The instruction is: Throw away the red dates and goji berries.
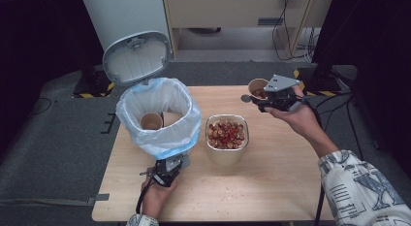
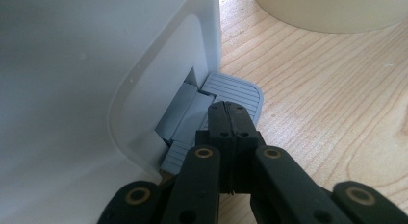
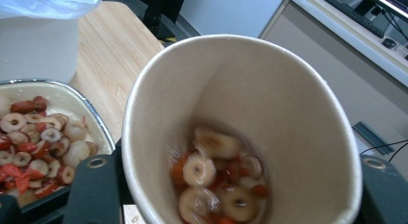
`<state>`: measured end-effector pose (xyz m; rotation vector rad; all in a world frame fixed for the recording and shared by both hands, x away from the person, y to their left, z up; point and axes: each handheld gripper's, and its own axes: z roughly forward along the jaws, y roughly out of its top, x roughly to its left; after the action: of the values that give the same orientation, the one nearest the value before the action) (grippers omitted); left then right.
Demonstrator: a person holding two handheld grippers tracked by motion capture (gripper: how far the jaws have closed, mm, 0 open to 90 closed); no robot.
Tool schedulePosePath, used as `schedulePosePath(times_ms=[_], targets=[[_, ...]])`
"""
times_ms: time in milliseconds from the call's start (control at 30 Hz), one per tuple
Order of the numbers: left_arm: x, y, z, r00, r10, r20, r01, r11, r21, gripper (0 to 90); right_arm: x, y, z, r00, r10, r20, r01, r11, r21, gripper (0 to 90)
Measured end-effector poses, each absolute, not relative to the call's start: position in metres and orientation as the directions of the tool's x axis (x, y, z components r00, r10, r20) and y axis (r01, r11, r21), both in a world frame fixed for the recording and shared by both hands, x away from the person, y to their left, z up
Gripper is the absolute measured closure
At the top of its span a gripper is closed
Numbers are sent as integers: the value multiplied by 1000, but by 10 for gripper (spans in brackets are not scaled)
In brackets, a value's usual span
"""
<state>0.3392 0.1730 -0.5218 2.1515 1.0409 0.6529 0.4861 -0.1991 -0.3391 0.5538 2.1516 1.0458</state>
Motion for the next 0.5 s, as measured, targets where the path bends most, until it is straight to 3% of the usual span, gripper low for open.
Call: schedulePosePath(times_ms=[500], targets=[[339, 173, -522, 564, 812, 153, 487, -476, 732, 898, 467, -180, -332, -649, 554, -521, -3, 683, 730, 355]])
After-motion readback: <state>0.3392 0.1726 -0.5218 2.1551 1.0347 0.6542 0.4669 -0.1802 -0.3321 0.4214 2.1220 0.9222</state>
